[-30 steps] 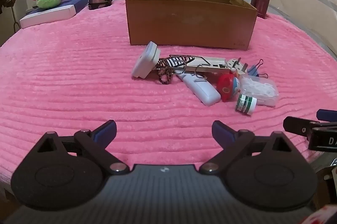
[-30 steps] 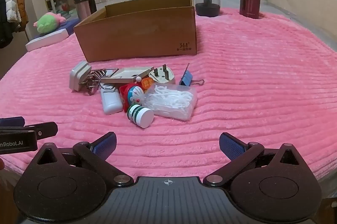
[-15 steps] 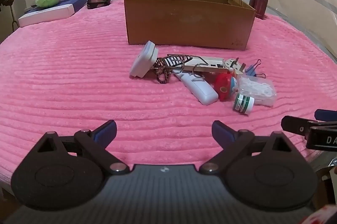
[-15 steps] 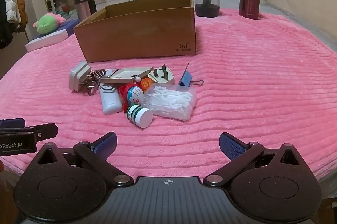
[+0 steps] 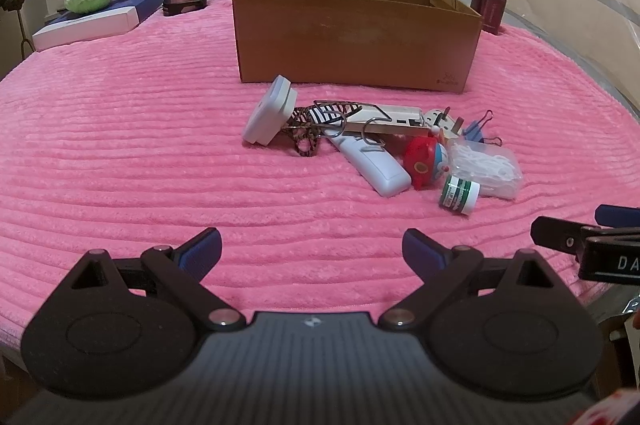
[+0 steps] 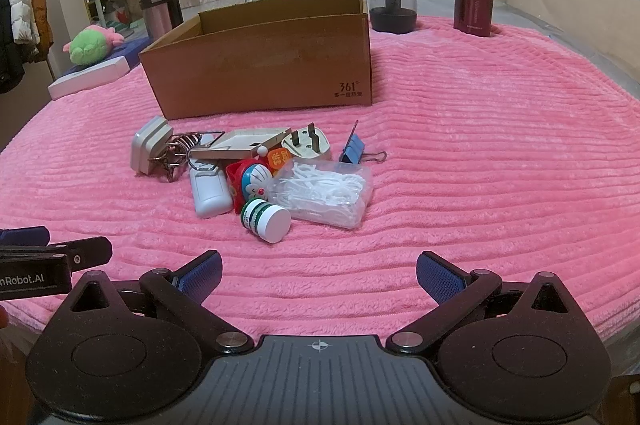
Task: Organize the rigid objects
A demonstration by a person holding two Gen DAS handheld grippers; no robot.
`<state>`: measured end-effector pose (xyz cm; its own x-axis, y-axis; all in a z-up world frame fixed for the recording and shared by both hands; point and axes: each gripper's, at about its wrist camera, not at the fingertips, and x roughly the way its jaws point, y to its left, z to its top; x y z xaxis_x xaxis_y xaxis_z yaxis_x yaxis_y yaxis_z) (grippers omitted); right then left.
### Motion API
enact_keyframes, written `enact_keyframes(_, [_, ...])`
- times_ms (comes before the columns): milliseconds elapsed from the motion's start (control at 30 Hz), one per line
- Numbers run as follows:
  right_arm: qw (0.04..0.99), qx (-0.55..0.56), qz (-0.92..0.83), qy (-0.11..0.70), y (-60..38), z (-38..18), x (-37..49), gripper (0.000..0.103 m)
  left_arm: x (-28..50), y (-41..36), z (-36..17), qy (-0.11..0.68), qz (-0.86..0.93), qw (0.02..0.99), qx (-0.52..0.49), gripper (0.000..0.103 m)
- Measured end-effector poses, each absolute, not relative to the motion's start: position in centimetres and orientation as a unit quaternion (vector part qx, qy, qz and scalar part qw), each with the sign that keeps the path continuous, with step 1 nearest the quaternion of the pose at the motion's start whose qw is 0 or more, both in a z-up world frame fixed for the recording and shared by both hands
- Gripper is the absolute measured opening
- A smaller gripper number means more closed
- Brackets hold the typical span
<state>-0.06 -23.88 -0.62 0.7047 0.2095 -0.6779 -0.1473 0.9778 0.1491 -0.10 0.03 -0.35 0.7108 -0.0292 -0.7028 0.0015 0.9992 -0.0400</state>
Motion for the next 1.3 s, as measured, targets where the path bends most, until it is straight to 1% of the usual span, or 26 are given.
enact_keyframes(1300, [0.923,0.041,0.094,0.372,-24.27,-0.63,-0.06,0.101,-0.06,-0.73,-0.5,0.382,-0.011,0.924,-0.014,0.095])
